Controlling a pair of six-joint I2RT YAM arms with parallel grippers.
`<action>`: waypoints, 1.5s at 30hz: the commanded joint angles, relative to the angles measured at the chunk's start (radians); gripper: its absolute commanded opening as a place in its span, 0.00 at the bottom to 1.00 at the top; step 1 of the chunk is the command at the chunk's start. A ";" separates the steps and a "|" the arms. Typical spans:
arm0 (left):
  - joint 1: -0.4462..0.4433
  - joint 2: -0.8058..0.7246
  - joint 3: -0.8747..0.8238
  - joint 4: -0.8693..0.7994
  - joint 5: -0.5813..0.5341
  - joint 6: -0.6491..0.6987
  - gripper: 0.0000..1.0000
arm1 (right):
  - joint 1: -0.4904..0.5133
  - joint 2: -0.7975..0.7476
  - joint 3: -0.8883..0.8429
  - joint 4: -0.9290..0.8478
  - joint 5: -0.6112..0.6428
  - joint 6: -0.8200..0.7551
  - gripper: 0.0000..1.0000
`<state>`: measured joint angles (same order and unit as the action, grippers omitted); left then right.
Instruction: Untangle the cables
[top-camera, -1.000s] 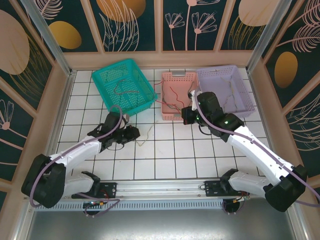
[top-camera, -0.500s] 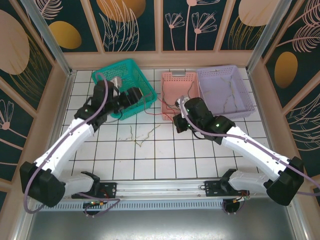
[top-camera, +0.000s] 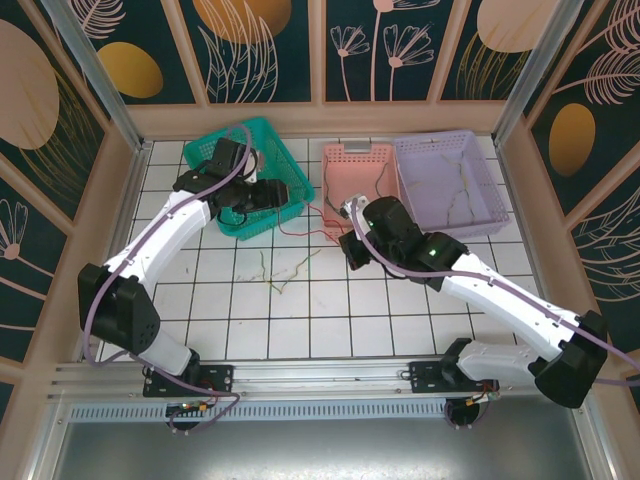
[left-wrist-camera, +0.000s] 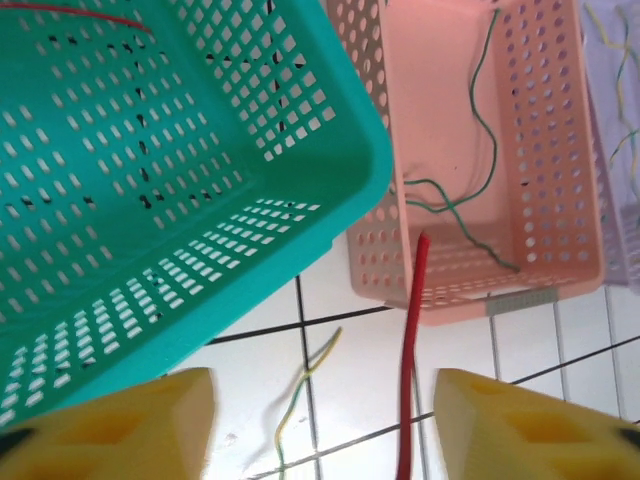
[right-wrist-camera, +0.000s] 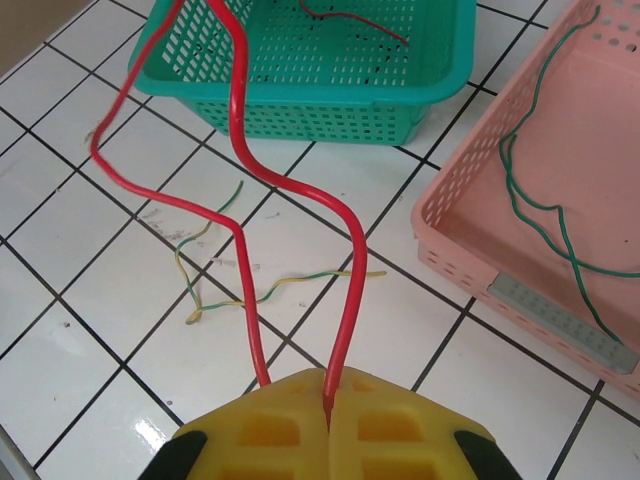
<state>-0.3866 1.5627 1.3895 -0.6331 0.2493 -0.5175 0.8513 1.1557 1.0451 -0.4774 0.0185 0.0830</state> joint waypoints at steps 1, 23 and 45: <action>0.002 -0.019 -0.022 0.031 -0.017 -0.023 0.37 | 0.008 -0.007 0.030 0.024 0.004 -0.014 0.00; -0.046 -0.494 -0.607 0.727 -0.196 -0.831 0.00 | -0.408 -0.150 -0.387 0.640 0.277 1.568 0.00; -0.234 -0.174 -0.234 0.766 0.003 -0.680 0.76 | -0.340 -0.068 -0.213 0.618 0.089 1.176 0.00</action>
<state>-0.6094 1.3457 1.1061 0.1059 0.2089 -1.2339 0.4896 1.0729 0.7818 0.0990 0.1619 1.3911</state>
